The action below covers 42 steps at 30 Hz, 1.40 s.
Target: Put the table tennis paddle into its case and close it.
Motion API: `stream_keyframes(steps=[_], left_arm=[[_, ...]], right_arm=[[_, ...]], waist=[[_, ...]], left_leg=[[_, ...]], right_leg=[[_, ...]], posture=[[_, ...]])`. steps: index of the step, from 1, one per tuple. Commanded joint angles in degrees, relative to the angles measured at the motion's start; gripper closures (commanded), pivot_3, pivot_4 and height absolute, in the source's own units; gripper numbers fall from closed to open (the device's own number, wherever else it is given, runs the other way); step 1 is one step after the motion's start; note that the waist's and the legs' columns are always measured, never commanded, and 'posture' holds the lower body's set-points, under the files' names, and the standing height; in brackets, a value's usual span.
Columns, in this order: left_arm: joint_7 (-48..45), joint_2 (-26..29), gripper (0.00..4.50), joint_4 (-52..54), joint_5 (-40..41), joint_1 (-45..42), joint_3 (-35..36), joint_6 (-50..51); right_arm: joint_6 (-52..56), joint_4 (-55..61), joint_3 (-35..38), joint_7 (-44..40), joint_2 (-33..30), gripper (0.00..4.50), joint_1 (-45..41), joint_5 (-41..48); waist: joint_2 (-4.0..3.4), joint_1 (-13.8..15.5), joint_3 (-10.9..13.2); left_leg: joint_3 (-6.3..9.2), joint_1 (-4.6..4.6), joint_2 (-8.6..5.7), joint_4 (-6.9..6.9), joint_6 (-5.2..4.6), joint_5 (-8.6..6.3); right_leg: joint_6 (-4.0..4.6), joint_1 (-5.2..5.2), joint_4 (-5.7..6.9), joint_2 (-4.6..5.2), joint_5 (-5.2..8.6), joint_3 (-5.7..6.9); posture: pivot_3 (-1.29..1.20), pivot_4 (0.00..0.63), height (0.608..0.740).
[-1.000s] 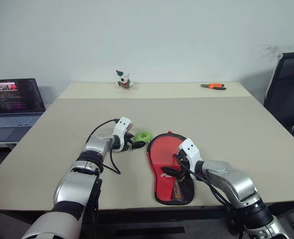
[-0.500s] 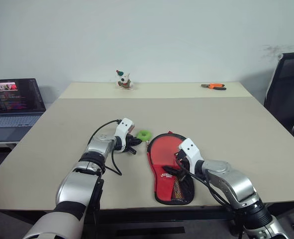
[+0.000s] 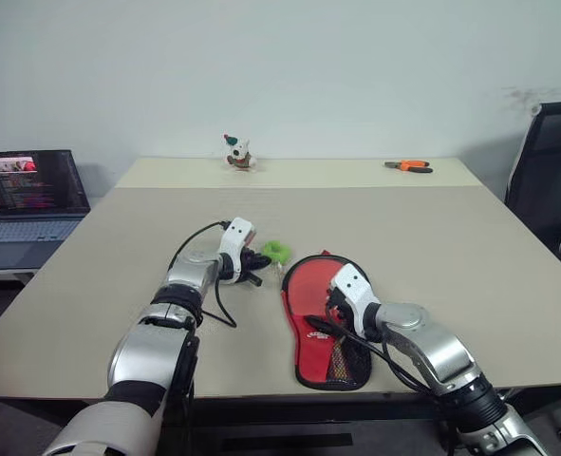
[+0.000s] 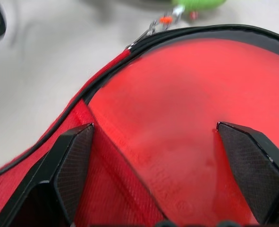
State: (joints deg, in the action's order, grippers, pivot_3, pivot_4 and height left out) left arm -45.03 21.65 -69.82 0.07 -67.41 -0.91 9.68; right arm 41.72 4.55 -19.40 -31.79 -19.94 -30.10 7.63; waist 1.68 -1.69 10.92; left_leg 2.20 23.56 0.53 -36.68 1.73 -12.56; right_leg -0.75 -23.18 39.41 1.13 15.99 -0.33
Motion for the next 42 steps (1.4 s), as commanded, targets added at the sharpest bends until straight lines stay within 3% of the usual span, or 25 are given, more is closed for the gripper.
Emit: stream_keyframes(steps=[1,7,15,24,42], left_arm=[[5.40,-0.05,4.49,-1.77,-2.92,-4.30,-0.87,-3.57],[12.42,-3.16,4.49,-5.76,-6.91,-7.29,-2.05,-5.92],[18.36,-7.67,4.49,-7.59,-12.24,-8.46,-4.41,-8.38],[23.00,-9.46,4.49,-8.56,-18.09,-5.23,-7.75,-9.70],[30.99,-12.38,4.49,-9.17,-24.45,-8.96,-9.96,-12.74]], right_arm=[[3.04,-2.02,-2.31,-1.90,-2.14,0.00,2.64,-1.43],[5.56,-0.82,-3.40,-3.86,-2.79,0.00,4.54,-0.46],[3.87,-7.65,-5.79,-3.64,-2.05,0.00,3.86,-3.72],[1.37,-15.00,-4.28,-3.03,0.75,0.00,2.35,-4.25],[8.11,-2.07,-5.60,-2.06,-1.33,0.00,11.15,-4.06]], waist=[[0.02,0.01,-0.01],[0.22,0.02,-0.15],[0.55,-0.03,-0.61],[0.66,-0.22,-1.11],[0.72,0.05,-1.29]], left_leg=[[0.01,0.00,-0.01,-0.08,0.00,0.00],[0.00,-0.13,-0.06,-0.29,0.00,0.00],[-0.07,-0.32,-0.06,-0.27,0.01,0.00],[-0.01,-1.88,0.08,-0.04,0.03,-0.03],[-0.06,-1.66,0.09,0.11,0.27,-0.26]], right_leg=[[0.00,0.00,0.08,0.00,0.00,0.01],[-0.05,0.06,0.44,0.00,0.00,-0.01],[-0.06,0.18,0.49,-0.01,0.01,-0.09],[-0.46,1.93,-0.28,-0.06,0.12,0.00],[-0.74,1.84,-0.66,0.01,0.09,-0.12]], posture=[[0.00,0.150,0.740],[0.00,0.150,0.740],[0.00,0.150,0.740],[0.00,0.150,0.740],[0.00,0.150,0.740]])
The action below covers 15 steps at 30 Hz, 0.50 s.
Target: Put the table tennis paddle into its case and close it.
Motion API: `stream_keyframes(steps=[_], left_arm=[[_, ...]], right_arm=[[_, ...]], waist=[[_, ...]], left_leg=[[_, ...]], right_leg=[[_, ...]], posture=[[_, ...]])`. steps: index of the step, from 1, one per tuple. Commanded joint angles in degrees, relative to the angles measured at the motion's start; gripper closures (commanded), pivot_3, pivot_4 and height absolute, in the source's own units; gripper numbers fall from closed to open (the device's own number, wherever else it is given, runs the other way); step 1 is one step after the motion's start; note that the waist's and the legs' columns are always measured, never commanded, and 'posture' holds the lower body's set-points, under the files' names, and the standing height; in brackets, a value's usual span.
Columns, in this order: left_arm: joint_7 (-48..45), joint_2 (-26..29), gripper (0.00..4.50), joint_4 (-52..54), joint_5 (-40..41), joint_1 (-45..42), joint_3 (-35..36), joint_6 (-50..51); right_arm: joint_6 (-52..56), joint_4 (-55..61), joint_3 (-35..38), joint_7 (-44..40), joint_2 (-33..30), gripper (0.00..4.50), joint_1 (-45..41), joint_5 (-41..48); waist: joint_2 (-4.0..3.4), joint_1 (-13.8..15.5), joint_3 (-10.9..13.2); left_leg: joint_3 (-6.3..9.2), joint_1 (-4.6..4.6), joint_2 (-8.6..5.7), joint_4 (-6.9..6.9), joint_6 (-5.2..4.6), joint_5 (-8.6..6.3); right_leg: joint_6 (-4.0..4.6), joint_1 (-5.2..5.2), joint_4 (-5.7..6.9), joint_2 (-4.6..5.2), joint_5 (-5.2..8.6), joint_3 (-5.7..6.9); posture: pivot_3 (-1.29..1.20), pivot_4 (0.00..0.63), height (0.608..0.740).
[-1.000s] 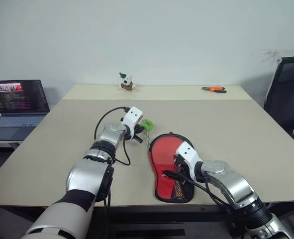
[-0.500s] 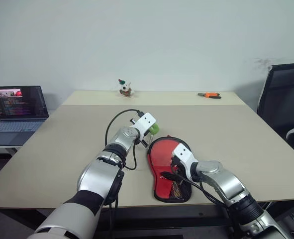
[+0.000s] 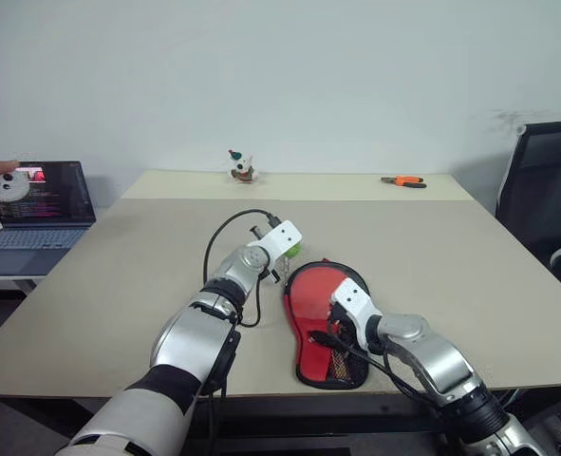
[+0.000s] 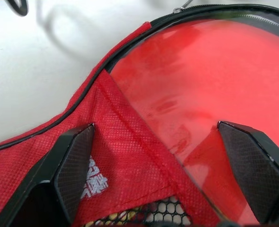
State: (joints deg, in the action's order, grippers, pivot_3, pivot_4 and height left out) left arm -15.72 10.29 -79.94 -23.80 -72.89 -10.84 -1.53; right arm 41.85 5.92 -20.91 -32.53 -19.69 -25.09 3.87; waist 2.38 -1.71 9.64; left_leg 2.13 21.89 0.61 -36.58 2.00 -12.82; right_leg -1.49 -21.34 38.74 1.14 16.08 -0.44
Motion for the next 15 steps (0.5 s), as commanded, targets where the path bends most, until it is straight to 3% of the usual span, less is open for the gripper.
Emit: stream_keyframes(steps=[1,15], left_arm=[[1.85,-1.53,4.49,0.92,-0.57,-3.81,0.13,-1.57],[6.78,-6.10,4.49,0.60,-6.19,-8.57,-3.35,-4.79]], right_arm=[[8.51,-2.57,-4.07,-1.25,-1.82,0.00,6.61,-0.23],[15.18,7.85,-3.96,1.25,-2.76,0.00,12.78,0.54]], waist=[[0.03,0.11,-0.02],[0.02,0.52,-0.03]], left_leg=[[0.00,0.01,-0.01,0.08,0.00,-0.02],[0.01,0.19,-0.09,0.57,-0.06,-0.20]], right_leg=[[-0.02,0.00,-0.08,0.01,0.02,0.01],[-0.10,-0.02,-0.80,0.10,0.06,0.08]], posture=[[0.00,0.150,0.740],[0.00,0.150,0.740]])
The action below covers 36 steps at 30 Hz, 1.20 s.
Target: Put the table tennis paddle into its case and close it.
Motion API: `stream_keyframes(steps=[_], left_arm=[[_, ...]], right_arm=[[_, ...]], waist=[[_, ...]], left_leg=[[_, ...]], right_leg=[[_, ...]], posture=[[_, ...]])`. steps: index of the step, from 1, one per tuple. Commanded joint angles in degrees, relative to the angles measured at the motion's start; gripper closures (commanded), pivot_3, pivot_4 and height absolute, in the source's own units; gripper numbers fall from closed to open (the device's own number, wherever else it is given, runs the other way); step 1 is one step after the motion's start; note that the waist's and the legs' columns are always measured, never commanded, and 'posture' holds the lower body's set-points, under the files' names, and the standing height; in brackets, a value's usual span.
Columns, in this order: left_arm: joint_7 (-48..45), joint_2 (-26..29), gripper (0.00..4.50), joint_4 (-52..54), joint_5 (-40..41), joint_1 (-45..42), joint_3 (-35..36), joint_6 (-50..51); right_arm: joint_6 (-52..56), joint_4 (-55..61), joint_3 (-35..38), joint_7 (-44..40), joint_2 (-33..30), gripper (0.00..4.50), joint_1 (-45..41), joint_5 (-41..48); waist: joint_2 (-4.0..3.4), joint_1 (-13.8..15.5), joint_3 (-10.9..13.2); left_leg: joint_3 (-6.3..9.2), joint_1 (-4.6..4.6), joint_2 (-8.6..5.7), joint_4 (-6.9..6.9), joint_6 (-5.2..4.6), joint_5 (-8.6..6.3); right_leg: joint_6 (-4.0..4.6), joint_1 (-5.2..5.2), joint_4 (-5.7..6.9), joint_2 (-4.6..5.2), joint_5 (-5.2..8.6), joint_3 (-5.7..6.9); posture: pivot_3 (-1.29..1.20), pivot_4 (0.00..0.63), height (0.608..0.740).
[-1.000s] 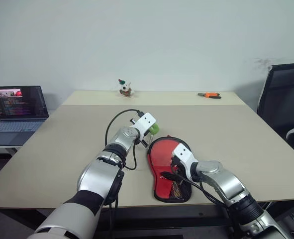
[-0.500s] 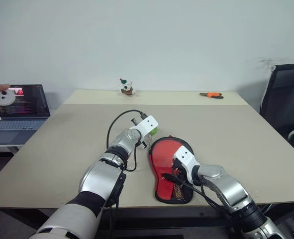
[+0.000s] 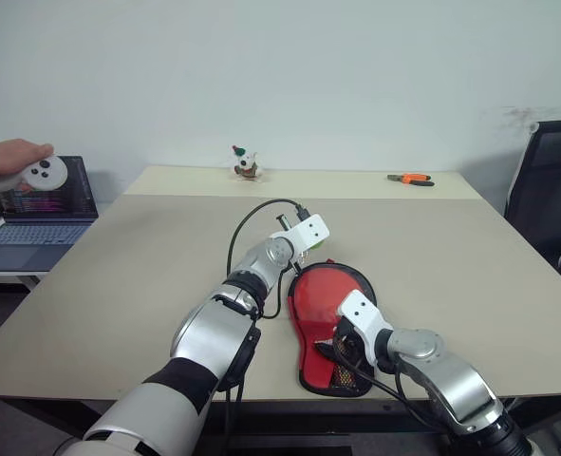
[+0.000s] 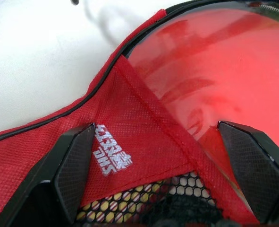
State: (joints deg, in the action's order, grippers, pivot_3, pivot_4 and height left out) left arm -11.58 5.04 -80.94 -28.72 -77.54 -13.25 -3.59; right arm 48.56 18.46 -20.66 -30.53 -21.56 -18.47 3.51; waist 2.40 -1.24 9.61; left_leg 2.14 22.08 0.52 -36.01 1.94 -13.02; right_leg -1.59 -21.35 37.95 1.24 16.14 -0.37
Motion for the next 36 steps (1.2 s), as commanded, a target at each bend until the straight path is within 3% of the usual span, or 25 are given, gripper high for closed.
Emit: stream_keyframes(steps=[1,25,36], left_arm=[[3.19,-0.96,4.49,1.55,-1.89,-4.28,-1.44,-3.10],[13.47,-4.58,4.49,0.76,-19.58,-7.42,-20.11,-12.82],[7.94,-8.37,4.49,0.69,-17.24,-4.42,-18.82,-14.80]], right_arm=[[8.81,-4.30,-4.14,-0.45,-0.75,0.00,6.39,1.00],[10.75,-1.56,-3.98,2.16,0.30,0.00,9.20,1.91],[10.43,-2.39,-3.87,3.00,1.24,0.00,8.79,1.71]], waist=[[0.00,0.13,0.00],[0.01,1.15,0.02],[0.00,1.17,0.01]], left_leg=[[0.01,0.01,-0.01,0.00,0.00,-0.01],[0.00,0.10,0.00,0.00,0.00,-0.04],[0.05,0.18,0.01,-0.01,0.00,-0.04]], right_leg=[[-0.01,0.00,-0.01,0.01,0.00,0.00],[-0.04,-0.05,-0.06,0.00,0.03,0.04],[-0.04,-0.07,-0.07,0.00,0.04,0.11]], posture=[[0.00,0.150,0.740],[0.00,0.150,0.740],[0.00,0.150,0.740]])
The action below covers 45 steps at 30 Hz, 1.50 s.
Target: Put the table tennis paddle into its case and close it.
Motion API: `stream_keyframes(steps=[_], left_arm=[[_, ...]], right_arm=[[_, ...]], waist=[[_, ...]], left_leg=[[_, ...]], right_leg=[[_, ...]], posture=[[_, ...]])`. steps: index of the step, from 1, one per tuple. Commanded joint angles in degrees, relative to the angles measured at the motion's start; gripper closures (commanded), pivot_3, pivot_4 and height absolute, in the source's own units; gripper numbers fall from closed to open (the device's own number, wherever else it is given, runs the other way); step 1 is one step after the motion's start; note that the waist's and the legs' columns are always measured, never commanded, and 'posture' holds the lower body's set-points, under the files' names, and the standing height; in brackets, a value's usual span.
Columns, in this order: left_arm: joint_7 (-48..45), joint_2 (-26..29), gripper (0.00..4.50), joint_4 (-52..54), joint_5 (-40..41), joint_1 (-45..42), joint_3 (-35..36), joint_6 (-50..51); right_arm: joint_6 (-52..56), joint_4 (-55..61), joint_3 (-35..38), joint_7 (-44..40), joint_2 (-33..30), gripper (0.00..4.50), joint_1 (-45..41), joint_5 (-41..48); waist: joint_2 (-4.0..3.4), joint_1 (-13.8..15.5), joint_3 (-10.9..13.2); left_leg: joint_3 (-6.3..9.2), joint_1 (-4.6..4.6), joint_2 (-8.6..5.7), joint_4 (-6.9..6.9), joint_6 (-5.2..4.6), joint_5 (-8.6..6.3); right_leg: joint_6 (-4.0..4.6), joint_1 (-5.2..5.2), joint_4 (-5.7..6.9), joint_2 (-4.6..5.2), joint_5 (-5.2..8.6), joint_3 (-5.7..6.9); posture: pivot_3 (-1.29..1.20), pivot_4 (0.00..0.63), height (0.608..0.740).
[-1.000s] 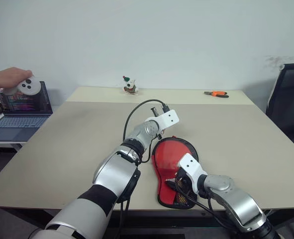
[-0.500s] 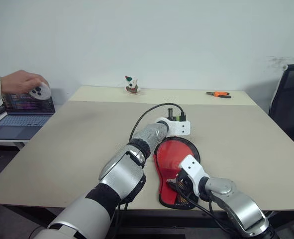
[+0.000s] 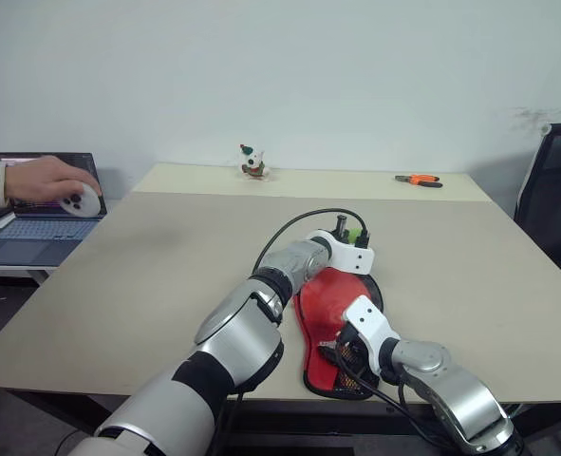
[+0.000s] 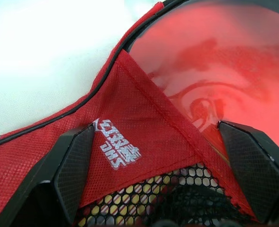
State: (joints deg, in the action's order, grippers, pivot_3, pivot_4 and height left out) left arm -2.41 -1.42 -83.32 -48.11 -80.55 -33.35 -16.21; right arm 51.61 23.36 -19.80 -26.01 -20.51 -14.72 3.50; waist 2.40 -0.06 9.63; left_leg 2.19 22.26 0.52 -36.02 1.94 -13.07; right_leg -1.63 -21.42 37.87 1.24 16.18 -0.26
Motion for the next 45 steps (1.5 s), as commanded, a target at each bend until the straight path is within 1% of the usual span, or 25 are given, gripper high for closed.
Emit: stream_keyframes(steps=[1,6,9,13,18,22,27,32,35,36,38,41,43,45], left_arm=[[-1.73,-2.08,4.49,3.08,2.12,-0.92,1.15,-2.36],[-3.66,-2.46,4.49,3.09,2.69,0.83,1.12,-2.38],[-6.46,-2.83,4.49,3.18,5.04,1.41,3.16,-2.23],[-9.35,-3.11,3.23,3.33,6.91,1.77,4.73,-2.72],[-9.12,-2.48,1.40,3.49,6.23,2.01,3.91,-4.52],[-9.55,-2.16,0.03,3.62,6.63,2.34,4.17,-5.29],[-9.10,-1.70,0.03,3.88,8.80,1.70,6.17,-5.49],[-6.58,0.57,0.03,4.22,13.25,-0.11,11.28,-3.03],[-8.57,2.11,0.03,4.39,17.97,-0.47,16.29,-1.27],[-10.18,2.32,0.03,4.50,19.90,-0.51,18.19,-0.94],[-17.08,2.22,0.03,4.70,23.81,0.01,21.56,-0.55],[-23.44,3.23,0.03,4.92,23.38,1.00,20.64,-1.89],[-30.86,4.05,0.03,4.94,24.50,1.99,21.09,-1.35],[-36.07,4.74,0.03,5.00,25.30,2.47,21.36,-0.56]], right_arm=[[7.38,-7.36,-4.78,-1.41,0.41,0.00,4.95,1.70],[7.37,-7.80,-4.83,-1.06,1.26,0.00,4.51,1.59],[7.39,-7.86,-4.91,-0.97,1.41,0.00,4.49,1.57],[6.99,-8.34,-4.89,-1.16,1.34,0.00,4.23,1.55],[6.73,-8.62,-5.03,-1.26,1.46,0.00,3.87,1.45],[6.49,-9.07,-5.20,-1.56,1.40,0.00,3.49,1.42],[5.98,-10.48,-5.17,-2.15,1.48,0.00,2.26,1.42],[4.59,-13.05,-4.78,-3.00,1.52,0.00,0.50,1.16],[3.48,-14.81,-4.50,-3.58,1.75,0.00,-0.48,0.88],[3.04,-15.51,-4.43,-3.82,1.82,0.00,-0.88,0.77],[2.25,-16.74,-4.39,-4.25,1.96,0.00,-1.61,0.52],[1.29,-18.13,-4.35,-4.78,2.11,0.00,-2.40,0.26],[0.48,-19.11,-4.57,-5.15,2.30,0.00,-2.96,-0.05],[-0.36,-20.26,-4.73,-5.49,2.53,0.00,-3.52,-0.32]], waist=[[0.00,-0.01,0.00],[-0.01,-0.10,-0.01],[-0.02,-0.12,-0.02],[-0.02,-0.13,-0.03],[-0.08,-0.14,-0.10],[-0.14,-0.21,-0.19],[-0.14,-0.26,-0.23],[-0.15,-0.87,-0.23],[-0.15,-1.60,-0.26],[-0.15,-1.73,-0.31],[-0.12,-1.80,-0.39],[-0.06,-1.87,-0.57],[-0.08,-2.04,-0.69],[-0.10,-2.27,-0.77]], left_leg=[[0.00,0.00,0.00,0.00,0.00,0.00],[0.00,-0.02,0.02,0.00,0.00,0.00],[-0.01,-0.03,0.03,0.01,0.00,0.00],[-0.01,-0.04,0.04,0.00,0.00,0.00],[-0.03,-0.11,0.03,0.01,0.00,0.00],[-0.05,-0.15,0.03,0.01,-0.01,0.00],[-0.09,-0.22,0.04,0.01,-0.01,0.00],[-0.22,-0.33,0.07,-0.01,-0.01,0.00],[-0.24,-0.41,0.08,-0.02,-0.01,0.01],[-0.27,-0.43,0.09,-0.02,-0.01,0.01],[-0.30,-0.46,0.10,-0.02,-0.01,0.01],[-0.37,-0.54,0.07,-0.03,-0.01,0.02],[-0.43,-0.62,0.07,-0.03,-0.01,0.02],[-0.56,-0.74,0.08,-0.02,-0.01,0.02]], right_leg=[[0.00,0.00,0.00,0.00,0.00,0.00],[0.01,-0.01,0.01,-0.04,0.00,-0.01],[0.01,-0.01,0.03,-0.07,0.01,-0.02],[0.01,0.00,0.03,-0.07,0.01,-0.01],[0.01,0.04,0.04,-0.07,0.01,-0.04],[0.02,0.05,0.05,-0.08,0.01,-0.06],[0.02,0.08,0.06,-0.08,0.01,-0.09],[0.01,0.09,0.11,-0.10,0.01,-0.21],[0.01,0.16,0.11,-0.11,0.01,-0.22],[0.01,0.16,0.11,-0.11,0.00,-0.24],[0.00,0.18,0.12,-0.11,0.00,-0.24],[0.00,0.22,0.15,-0.16,0.00,-0.26],[-0.01,0.26,0.17,-0.19,-0.01,-0.33],[-0.01,0.29,0.21,-0.24,-0.01,-0.43]], posture=[[0.00,0.150,0.740],[0.00,0.150,0.740],[0.00,0.150,0.740],[0.00,0.150,0.740],[0.00,0.150,0.740],[0.00,0.150,0.740],[0.00,0.150,0.740],[0.00,0.150,0.740],[0.00,0.150,0.740],[0.00,0.150,0.740],[0.00,0.150,0.740],[0.00,0.150,0.740],[0.00,0.150,0.740],[0.00,0.150,0.740]])
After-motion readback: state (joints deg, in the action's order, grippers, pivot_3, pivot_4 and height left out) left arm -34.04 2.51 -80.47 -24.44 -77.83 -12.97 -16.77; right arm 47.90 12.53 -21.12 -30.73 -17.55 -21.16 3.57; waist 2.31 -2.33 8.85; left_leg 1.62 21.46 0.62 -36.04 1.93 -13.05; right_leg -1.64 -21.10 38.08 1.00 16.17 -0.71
